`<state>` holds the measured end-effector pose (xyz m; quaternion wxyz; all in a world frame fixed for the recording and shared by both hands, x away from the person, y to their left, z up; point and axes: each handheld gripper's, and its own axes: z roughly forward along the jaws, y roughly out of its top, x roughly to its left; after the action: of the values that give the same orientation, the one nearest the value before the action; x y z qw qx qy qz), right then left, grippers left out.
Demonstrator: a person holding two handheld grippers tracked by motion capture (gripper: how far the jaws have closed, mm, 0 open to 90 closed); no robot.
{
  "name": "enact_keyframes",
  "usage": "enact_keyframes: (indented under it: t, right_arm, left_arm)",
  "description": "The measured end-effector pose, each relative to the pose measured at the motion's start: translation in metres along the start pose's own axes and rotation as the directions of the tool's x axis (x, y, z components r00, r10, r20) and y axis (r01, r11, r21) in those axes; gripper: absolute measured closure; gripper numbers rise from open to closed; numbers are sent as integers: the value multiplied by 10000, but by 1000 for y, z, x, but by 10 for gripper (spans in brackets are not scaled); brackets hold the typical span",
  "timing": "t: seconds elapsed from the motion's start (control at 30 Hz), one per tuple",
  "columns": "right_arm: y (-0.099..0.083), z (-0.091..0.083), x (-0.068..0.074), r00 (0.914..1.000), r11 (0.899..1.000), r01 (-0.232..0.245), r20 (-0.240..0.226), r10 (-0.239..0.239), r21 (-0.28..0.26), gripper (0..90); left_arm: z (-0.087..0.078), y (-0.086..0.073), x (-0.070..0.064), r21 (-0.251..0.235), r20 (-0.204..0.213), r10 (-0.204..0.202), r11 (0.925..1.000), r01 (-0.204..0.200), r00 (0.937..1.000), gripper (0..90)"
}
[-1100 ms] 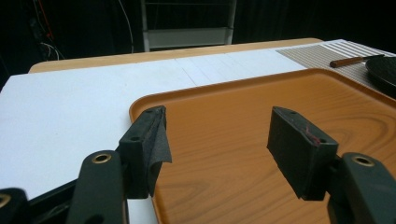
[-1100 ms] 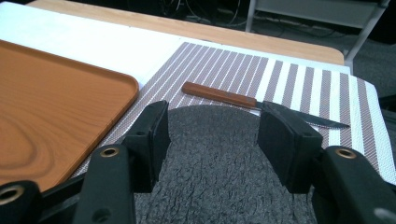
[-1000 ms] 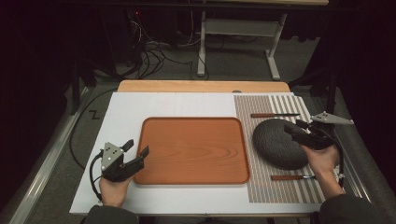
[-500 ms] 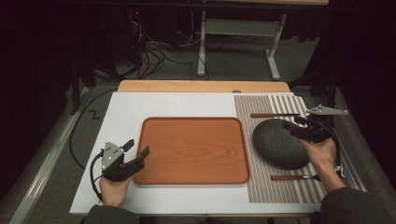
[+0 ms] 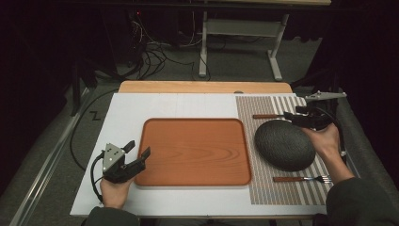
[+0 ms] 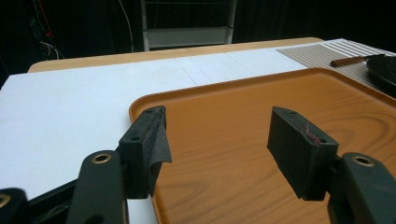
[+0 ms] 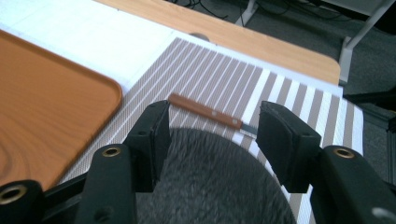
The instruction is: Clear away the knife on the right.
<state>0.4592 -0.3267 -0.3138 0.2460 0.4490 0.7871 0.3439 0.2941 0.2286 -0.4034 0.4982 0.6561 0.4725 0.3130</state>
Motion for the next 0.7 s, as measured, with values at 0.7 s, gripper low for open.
enact_keyframes:
  t: [0.7]
  right_arm:
    - [18, 53, -16, 9995, 9928, -216, -222, 244, 1178, 460]
  left_arm:
    - [3, 0, 0, 140, -22, 55, 9999, -55, 10000, 373]
